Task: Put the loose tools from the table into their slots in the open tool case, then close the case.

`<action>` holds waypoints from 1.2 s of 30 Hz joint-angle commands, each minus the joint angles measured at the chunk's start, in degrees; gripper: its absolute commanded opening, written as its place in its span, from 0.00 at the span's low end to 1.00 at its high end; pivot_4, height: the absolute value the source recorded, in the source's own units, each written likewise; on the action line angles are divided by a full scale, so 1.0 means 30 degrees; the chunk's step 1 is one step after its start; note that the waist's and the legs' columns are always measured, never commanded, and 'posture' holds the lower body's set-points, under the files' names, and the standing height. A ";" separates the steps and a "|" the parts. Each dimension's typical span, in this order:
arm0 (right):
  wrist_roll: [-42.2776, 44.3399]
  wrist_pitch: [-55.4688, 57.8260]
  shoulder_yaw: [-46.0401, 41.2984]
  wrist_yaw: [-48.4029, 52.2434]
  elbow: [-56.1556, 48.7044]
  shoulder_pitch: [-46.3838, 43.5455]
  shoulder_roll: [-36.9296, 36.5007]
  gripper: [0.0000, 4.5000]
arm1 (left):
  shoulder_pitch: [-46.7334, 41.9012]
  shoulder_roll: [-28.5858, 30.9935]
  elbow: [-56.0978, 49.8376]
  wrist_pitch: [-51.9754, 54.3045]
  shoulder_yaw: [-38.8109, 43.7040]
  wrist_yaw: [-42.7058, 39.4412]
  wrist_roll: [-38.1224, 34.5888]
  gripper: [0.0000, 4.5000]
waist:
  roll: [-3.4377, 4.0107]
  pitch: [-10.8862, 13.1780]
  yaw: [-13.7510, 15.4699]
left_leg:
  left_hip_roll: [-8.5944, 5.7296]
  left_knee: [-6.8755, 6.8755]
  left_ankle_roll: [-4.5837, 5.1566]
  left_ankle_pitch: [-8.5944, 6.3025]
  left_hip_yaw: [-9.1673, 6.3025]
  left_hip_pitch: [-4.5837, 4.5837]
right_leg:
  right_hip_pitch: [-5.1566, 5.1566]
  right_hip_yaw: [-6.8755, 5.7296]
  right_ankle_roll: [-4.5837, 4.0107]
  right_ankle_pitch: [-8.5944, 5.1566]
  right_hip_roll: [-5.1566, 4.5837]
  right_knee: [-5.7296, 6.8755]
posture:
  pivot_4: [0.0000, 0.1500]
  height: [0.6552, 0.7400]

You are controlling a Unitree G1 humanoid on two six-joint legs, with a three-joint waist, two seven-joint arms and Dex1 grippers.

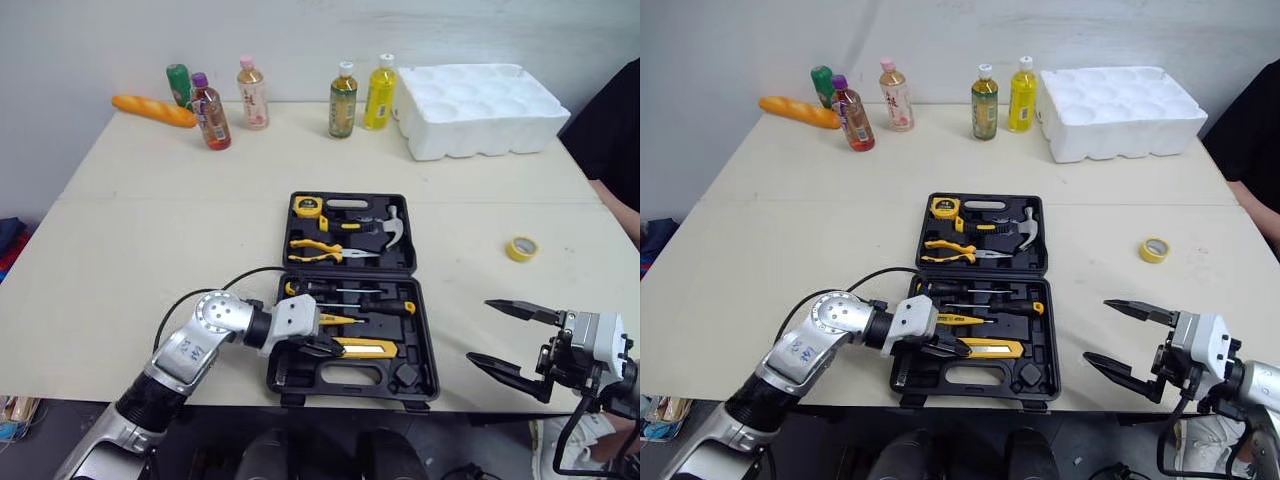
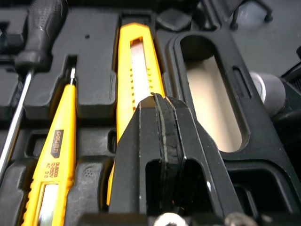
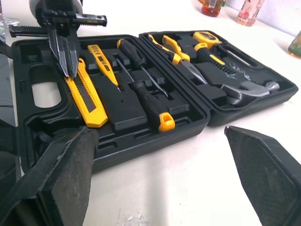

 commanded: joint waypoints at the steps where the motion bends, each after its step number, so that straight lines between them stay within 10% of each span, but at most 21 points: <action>1: 0.0652 -0.0002 -0.1564 -0.0626 0.0500 0.0029 0.0025 1.00 | 0.0045 -0.0685 -0.1073 -0.1279 0.1982 -0.0265 -0.2342 0.01 | -0.0026 0.0062 0.0014 | -0.0010 0.0000 0.0005 -0.0002 0.0000 -0.0009 | -0.0004 -0.0007 0.0001 0.0000 -0.0012 -0.0003 | 1.00 1.00; 6: 0.0315 -0.0842 -0.3472 -0.0999 0.2840 0.0282 -0.0023 1.00 | -0.0633 -0.0107 -0.1299 -0.2119 0.5101 0.0429 -0.3306 0.19 | -0.0079 0.0105 0.0051 | -0.0028 0.0004 0.0019 0.0002 -0.0011 -0.0025 | 0.0005 -0.0060 0.0008 0.0004 -0.0036 -0.0007 | 1.00 1.00; 15: -0.1395 -0.4522 -0.7252 -0.4153 0.8111 -0.0475 -0.0247 1.00 | 0.2496 0.2414 0.0535 -0.1497 1.0579 0.2336 -0.3833 0.97 | -0.0065 0.0184 -0.0168 | -0.0026 -0.0063 0.0003 0.0004 0.0025 0.0013 | -0.0012 -0.0037 0.0018 0.0006 -0.0012 -0.0015 | 1.00 1.00; 36: -0.1563 -0.8937 -0.9384 -0.6991 1.9084 -0.1206 -0.1145 1.00 | 0.9350 0.3148 0.6166 -0.3066 2.1311 0.9401 -0.3367 0.97 | -0.0119 0.0233 -0.0460 | -0.0057 -0.0265 -0.0094 -0.0052 0.0026 0.0030 | -0.0061 -0.0039 0.0018 0.0008 -0.0091 -0.0100 | 1.00 1.00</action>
